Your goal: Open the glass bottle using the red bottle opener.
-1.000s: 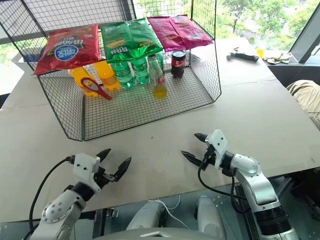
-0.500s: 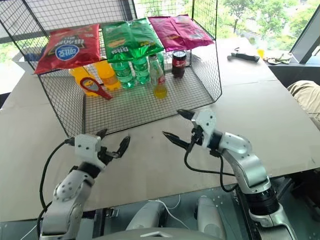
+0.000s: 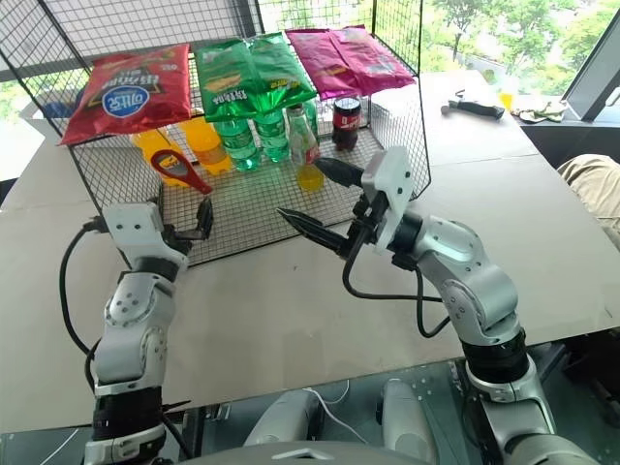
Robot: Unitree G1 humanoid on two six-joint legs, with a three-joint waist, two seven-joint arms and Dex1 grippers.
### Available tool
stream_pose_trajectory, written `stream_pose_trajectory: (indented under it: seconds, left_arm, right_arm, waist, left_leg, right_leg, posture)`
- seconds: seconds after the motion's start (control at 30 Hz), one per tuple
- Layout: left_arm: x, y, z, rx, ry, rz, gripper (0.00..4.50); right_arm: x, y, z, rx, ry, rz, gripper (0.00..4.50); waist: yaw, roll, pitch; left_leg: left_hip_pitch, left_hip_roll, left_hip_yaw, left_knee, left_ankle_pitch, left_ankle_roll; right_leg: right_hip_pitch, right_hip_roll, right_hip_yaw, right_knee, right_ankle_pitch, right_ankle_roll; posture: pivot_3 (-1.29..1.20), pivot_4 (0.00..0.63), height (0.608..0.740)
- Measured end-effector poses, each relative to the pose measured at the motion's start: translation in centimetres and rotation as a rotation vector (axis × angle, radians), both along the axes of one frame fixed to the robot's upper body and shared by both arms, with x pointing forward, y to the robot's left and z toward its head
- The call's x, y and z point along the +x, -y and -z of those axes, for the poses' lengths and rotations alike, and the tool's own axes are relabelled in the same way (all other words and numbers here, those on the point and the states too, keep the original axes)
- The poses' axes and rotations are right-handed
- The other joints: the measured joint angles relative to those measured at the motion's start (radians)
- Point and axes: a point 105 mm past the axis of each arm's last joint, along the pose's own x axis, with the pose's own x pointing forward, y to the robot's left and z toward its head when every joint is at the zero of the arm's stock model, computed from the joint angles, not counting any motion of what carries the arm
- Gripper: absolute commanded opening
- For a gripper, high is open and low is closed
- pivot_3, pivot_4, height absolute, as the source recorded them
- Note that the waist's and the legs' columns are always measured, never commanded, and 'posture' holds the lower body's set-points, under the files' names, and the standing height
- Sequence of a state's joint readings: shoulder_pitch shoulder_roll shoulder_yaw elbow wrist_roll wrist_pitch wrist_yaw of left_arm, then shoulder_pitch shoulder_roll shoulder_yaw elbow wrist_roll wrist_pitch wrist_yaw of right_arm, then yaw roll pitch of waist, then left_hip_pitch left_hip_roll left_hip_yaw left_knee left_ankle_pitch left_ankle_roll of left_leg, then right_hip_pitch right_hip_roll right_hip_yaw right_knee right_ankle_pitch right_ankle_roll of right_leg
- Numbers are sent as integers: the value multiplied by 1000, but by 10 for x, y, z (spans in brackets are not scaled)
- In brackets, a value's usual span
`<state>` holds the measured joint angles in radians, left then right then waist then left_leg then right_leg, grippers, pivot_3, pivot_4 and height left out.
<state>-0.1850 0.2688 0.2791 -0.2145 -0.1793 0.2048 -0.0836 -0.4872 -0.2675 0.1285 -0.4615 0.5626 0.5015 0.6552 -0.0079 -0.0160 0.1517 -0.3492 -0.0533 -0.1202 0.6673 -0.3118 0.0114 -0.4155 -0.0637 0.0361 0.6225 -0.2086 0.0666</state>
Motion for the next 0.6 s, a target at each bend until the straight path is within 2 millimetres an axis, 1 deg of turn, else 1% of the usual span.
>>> stream_pose_trajectory:
  seconds: [0.13,0.33,0.53,0.6]
  left_arm:
    - [13,-2,-16,-18,40,-20,4500]
    - [25,-3,-16,-34,30,-18,4500]
    - [34,-3,-25,-42,62,-13,4500]
    - [34,-2,-26,-42,70,-5,4004]
  right_arm:
    - [2,2,-4,17,-2,12,4407]
    - [3,3,-3,16,-5,23,4407]
    - [3,3,-3,10,-3,25,4407]
    - [3,3,-2,7,-1,28,4500]
  waist:
    - [-2,0,0]
    - [-4,0,0]
    - [-3,0,0]
    - [-4,0,0]
  left_leg:
    - [0,-1,0,0,0,0]
    - [-1,-1,0,0,0,0]
    - [-1,-2,0,0,0,0]
    - [-1,-1,0,0,0,0]
  right_leg:
    - [0,0,0,1,0,0]
    - [-2,0,0,1,0,0]
    - [-2,-1,0,1,0,0]
    - [-2,-1,0,1,0,0]
  posture:
    - [0,150,740]
    - [0,150,740]
    - [0,150,740]
    - [0,150,740]
